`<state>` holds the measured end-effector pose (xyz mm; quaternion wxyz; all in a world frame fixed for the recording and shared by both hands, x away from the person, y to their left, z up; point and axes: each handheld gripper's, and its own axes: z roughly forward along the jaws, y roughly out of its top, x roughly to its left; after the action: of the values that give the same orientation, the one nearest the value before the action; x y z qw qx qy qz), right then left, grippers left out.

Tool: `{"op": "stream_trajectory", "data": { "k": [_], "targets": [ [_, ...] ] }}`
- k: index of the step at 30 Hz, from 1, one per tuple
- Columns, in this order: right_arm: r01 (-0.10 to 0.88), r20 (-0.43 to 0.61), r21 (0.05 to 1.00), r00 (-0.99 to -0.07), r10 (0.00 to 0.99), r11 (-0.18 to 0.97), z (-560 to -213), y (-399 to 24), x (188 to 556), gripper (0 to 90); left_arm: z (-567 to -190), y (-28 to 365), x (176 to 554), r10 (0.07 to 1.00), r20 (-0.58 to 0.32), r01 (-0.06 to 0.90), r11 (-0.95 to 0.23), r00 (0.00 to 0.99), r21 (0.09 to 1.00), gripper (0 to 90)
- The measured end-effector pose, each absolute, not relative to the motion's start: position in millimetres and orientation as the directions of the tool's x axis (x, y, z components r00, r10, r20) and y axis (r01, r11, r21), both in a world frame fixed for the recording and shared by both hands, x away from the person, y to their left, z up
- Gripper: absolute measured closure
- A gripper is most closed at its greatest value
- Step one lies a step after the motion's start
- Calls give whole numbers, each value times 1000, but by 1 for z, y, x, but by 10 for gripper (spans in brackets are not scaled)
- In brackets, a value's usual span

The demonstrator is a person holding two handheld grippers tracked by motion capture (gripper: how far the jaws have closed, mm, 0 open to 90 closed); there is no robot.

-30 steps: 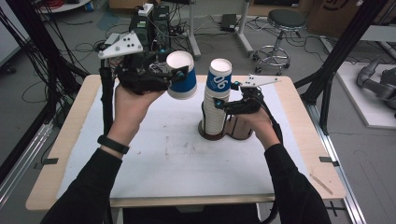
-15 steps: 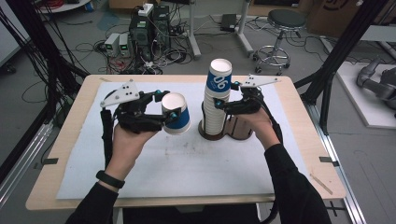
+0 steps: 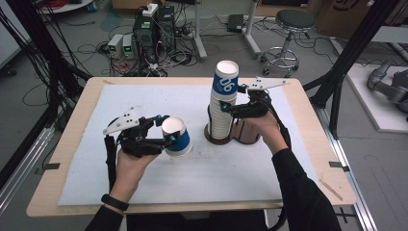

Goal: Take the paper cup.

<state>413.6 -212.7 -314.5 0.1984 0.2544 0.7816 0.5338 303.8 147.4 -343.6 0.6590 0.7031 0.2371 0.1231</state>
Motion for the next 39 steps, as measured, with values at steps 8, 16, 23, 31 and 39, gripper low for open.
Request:
{"op": "stream_trajectory", "data": {
  "k": [8,16,23,31,39],
  "targets": [
    [194,-36,934,-785,619,300,-314,-212,412,142,-356,150,305,502,-134,182,-46,855,982,298],
    [207,-15,935,-788,616,287,-309,-217,407,143,-360,152,306,497,-134,187,-58,857,981,297],
    [210,-10,938,-778,628,275,-303,-228,398,142,-361,155,307,487,-127,180,-64,864,982,297],
    [171,-72,939,-751,656,299,-296,-241,374,148,-362,160,309,498,-125,183,-69,858,981,298],
    [142,-67,957,-737,672,251,-305,-259,349,155,-368,161,311,489,-134,193,-72,862,979,298]
  ]
}}
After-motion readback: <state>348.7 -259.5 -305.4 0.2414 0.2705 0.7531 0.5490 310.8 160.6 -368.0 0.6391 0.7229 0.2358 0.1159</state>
